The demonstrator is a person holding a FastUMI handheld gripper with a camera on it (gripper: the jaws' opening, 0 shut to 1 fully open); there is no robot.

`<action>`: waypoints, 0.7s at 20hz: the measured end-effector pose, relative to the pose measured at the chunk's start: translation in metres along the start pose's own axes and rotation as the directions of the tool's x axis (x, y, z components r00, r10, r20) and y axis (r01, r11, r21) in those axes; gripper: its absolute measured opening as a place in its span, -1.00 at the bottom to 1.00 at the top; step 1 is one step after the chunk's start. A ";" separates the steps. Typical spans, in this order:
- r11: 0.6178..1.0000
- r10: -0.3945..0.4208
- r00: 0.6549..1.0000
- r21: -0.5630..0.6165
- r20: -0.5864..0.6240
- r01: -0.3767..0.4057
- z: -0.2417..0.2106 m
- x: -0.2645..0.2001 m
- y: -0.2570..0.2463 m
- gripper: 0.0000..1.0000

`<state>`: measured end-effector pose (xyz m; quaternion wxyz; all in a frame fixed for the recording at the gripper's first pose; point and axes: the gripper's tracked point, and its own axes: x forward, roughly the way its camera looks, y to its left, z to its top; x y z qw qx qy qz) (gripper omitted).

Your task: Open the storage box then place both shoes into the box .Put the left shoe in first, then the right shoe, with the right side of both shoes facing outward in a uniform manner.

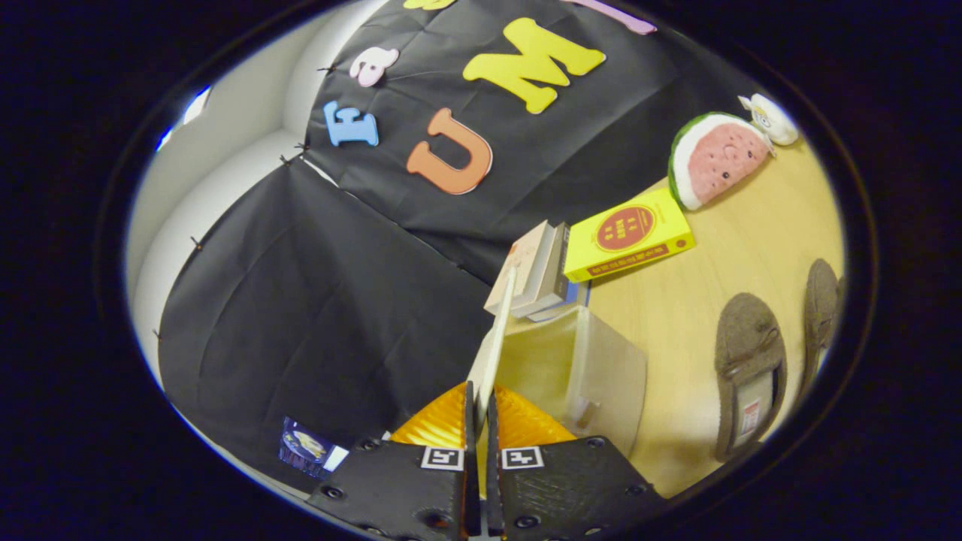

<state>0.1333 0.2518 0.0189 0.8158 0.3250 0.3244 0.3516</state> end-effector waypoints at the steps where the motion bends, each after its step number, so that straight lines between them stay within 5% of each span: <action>1: 1.000 0.006 1.000 -0.010 0.006 -0.006 0.001 0.002 0.014 -0.93; 8: 0.992 0.081 0.996 -0.100 0.031 -0.078 -0.005 0.045 0.117 -0.91; 14: 0.980 0.105 0.994 -0.170 0.013 -0.101 -0.038 0.101 0.174 -0.69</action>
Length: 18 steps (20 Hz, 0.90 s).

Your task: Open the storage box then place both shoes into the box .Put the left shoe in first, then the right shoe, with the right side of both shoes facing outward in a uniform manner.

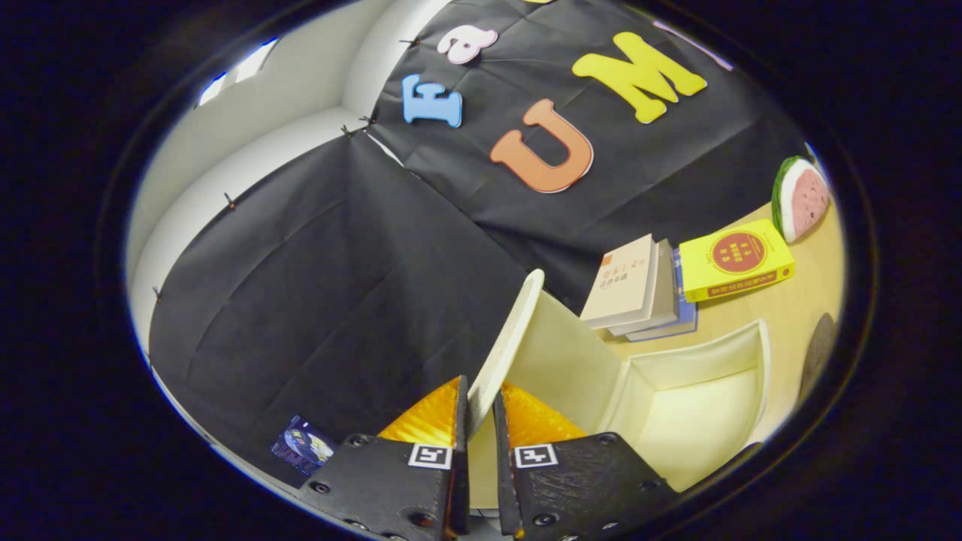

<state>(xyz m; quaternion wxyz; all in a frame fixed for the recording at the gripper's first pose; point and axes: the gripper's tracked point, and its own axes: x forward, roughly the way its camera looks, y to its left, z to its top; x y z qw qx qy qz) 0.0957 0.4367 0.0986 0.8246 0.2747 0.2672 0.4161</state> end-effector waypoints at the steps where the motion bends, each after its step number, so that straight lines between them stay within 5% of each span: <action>1: 1.000 -0.005 1.000 -0.016 -0.002 0.005 -0.005 0.008 0.007 -0.63; 3: 0.999 -0.010 1.000 -0.047 -0.008 0.010 -0.017 0.025 0.017 -0.57; 11: 0.970 -0.053 0.999 -0.236 0.010 0.054 -0.042 0.039 0.041 0.51; 18: 0.895 -0.108 0.981 -0.415 0.159 0.165 -0.021 -0.016 0.035 0.83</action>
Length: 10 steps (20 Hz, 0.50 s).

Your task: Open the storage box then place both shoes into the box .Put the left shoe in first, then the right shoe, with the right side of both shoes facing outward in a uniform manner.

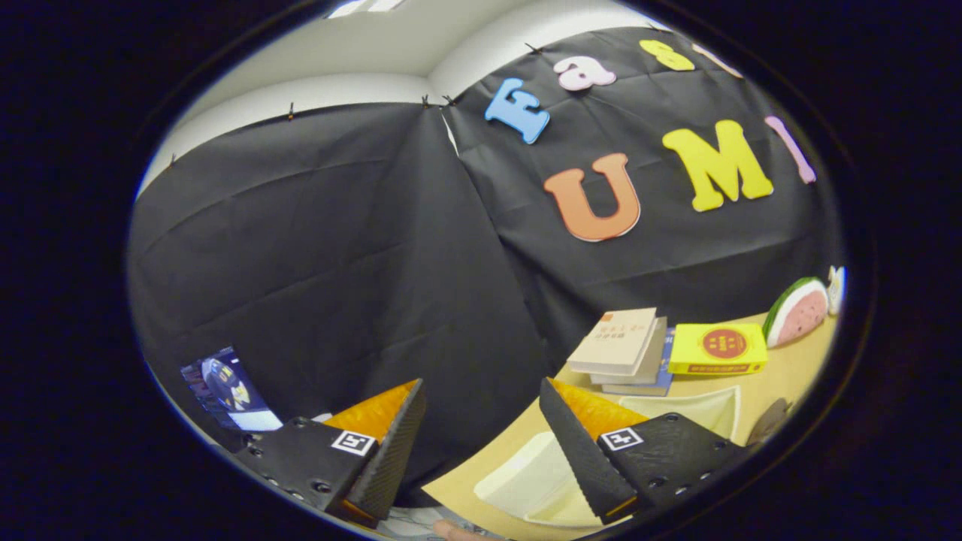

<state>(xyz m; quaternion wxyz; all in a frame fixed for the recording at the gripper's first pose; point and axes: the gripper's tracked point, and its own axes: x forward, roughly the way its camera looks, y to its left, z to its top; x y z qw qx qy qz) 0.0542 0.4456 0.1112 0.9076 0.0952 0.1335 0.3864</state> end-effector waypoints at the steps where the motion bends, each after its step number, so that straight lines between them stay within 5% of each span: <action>1: 1.000 -0.018 1.000 -0.018 0.023 0.019 0.004 -0.009 -0.008 0.86; 10: 0.970 -0.233 0.969 -0.048 0.086 0.238 0.016 -0.084 -0.111 0.91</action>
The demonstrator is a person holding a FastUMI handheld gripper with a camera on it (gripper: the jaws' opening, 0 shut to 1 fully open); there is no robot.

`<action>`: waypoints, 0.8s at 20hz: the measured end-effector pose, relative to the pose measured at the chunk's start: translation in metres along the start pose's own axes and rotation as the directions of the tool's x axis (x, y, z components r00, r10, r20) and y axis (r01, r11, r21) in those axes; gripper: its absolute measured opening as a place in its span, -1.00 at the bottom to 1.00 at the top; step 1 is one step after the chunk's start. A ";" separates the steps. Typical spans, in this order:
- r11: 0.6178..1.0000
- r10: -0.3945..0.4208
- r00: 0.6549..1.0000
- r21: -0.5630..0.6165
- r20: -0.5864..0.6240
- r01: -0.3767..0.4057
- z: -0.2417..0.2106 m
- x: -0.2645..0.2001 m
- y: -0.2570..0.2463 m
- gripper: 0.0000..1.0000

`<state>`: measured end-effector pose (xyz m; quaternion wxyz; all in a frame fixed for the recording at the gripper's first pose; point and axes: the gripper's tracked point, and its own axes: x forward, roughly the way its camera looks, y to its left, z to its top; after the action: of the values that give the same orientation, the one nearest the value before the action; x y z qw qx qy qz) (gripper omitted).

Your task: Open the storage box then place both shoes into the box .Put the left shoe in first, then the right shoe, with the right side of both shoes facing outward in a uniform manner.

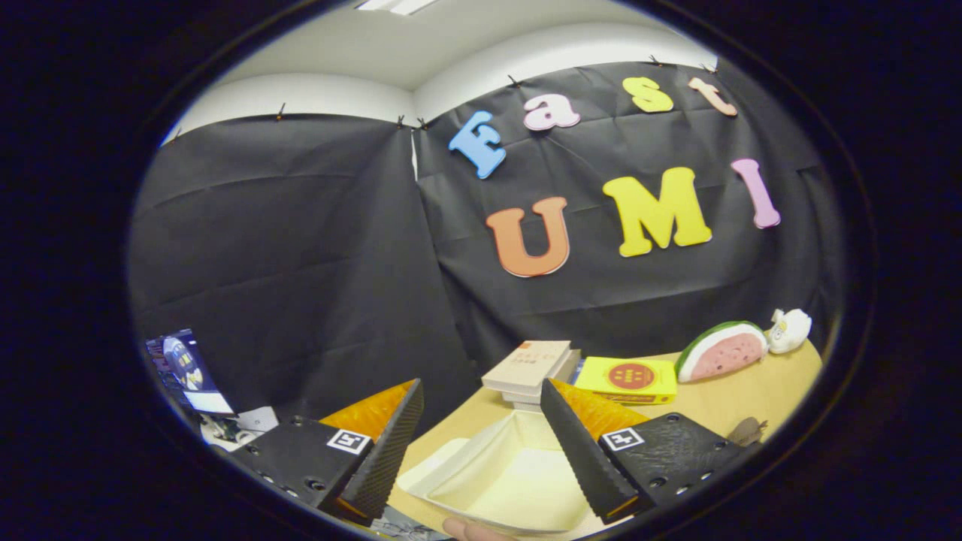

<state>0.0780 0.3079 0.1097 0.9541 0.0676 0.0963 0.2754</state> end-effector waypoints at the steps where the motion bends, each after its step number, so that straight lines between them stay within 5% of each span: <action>1: 1.000 -0.030 1.000 -0.003 -0.007 0.030 -0.003 -0.005 -0.016 0.91; 9: 0.961 -0.275 0.953 -0.059 -0.126 0.269 -0.048 -0.033 -0.151 0.91; 16: 0.890 -0.455 0.808 -0.170 -0.374 0.423 -0.128 -0.055 -0.266 0.91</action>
<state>0.1400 0.0651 -0.0554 0.9527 -0.0523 0.2934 0.0589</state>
